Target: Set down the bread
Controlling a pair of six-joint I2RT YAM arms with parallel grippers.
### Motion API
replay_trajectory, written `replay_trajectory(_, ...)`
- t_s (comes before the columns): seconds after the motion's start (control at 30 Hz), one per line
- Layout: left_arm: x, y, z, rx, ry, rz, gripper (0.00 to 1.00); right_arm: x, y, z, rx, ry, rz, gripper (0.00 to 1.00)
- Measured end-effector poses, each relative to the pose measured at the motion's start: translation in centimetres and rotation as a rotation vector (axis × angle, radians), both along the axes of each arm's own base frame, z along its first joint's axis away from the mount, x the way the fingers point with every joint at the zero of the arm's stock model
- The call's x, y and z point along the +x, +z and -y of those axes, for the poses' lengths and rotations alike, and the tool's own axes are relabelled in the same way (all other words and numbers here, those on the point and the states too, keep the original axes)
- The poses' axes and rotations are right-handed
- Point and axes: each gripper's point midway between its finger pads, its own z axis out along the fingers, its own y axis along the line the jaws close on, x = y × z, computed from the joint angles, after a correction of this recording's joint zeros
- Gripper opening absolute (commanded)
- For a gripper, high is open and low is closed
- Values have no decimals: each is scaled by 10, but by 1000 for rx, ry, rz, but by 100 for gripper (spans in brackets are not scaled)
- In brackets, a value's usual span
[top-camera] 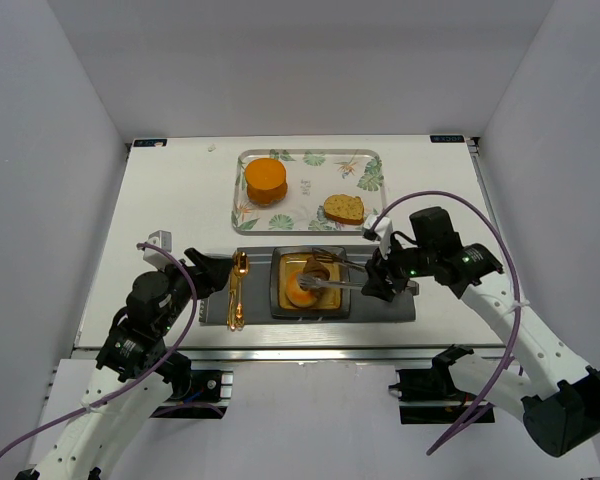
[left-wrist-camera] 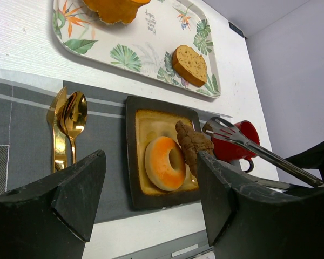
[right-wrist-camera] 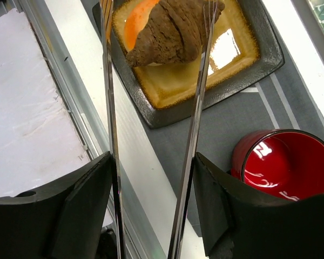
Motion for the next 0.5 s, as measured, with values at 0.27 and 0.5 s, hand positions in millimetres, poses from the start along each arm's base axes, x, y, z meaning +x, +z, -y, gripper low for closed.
replay_trajectory(0.27, 0, 0, 0, 0, 0, 1, 77, 3, 8, -2, 25, -15, 24, 61)
replay_trajectory(0.5, 0, 0, 0, -1, 0, 1, 77, 7, 9, -2, 26, -29, 38, 59)
